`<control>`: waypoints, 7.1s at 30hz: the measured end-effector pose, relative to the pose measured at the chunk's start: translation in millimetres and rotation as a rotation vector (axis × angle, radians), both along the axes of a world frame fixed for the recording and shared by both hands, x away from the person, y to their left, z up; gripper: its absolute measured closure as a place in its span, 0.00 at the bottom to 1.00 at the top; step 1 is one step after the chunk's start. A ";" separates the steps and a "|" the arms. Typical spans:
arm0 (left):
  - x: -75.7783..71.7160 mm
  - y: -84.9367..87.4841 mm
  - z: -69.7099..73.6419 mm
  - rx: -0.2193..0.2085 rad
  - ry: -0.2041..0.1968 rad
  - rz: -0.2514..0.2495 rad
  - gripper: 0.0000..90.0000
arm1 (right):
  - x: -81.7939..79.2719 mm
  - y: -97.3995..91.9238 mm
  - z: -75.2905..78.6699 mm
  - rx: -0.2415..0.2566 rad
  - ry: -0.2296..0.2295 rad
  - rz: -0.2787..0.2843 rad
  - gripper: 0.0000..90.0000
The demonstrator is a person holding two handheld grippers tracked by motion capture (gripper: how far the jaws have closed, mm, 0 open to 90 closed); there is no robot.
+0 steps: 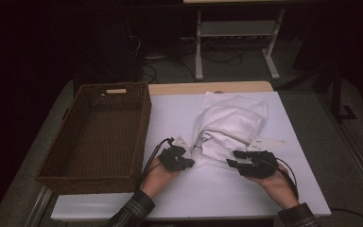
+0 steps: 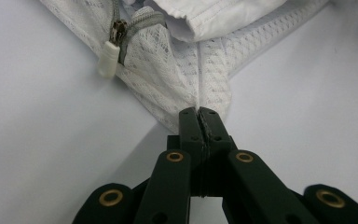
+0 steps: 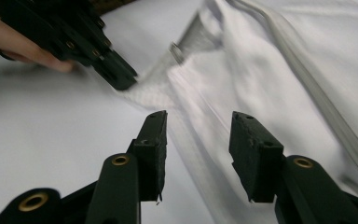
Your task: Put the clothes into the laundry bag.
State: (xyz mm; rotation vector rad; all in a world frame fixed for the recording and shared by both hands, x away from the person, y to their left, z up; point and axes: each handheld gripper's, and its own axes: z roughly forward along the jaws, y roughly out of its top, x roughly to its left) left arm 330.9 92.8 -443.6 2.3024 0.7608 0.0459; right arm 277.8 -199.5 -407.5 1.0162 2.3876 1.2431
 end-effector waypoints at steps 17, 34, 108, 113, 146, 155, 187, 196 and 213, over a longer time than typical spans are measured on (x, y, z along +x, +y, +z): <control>0.0 -0.1 -0.1 -0.002 0.003 0.003 0.99 | 12.3 -22.9 -23.2 -0.056 0.068 -0.109 0.92; -0.4 -0.9 0.0 -0.001 0.001 0.003 0.99 | 48.7 25.4 -23.2 -0.093 0.018 -0.110 0.95; -0.5 -1.0 0.1 0.003 -0.006 -0.004 0.99 | 105.1 50.3 -21.5 -0.157 0.026 -0.114 1.00; -0.3 -0.8 0.1 0.002 -0.003 -0.003 0.99 | 108.7 54.2 -23.5 -0.165 0.014 -0.143 1.00; -9.0 -11.3 4.9 0.011 -0.007 -0.059 1.00 | 158.3 60.3 -26.8 -0.182 -0.009 -0.350 1.00; -8.3 -12.0 2.1 0.011 -0.011 -0.057 1.00 | 163.2 53.3 -28.7 -0.159 -0.008 -0.356 1.00; -6.7 -10.4 0.3 0.004 -0.012 -0.059 0.99 | 65.2 -44.9 16.1 -0.054 -0.046 -0.241 0.75; -6.5 -10.0 0.1 0.003 -0.010 -0.062 0.99 | 49.0 -89.0 -17.6 -0.081 0.049 -0.323 0.65; -6.6 -10.6 -0.2 0.002 -0.012 -0.061 0.99 | 31.9 -91.4 -37.5 -0.075 0.095 -0.308 0.67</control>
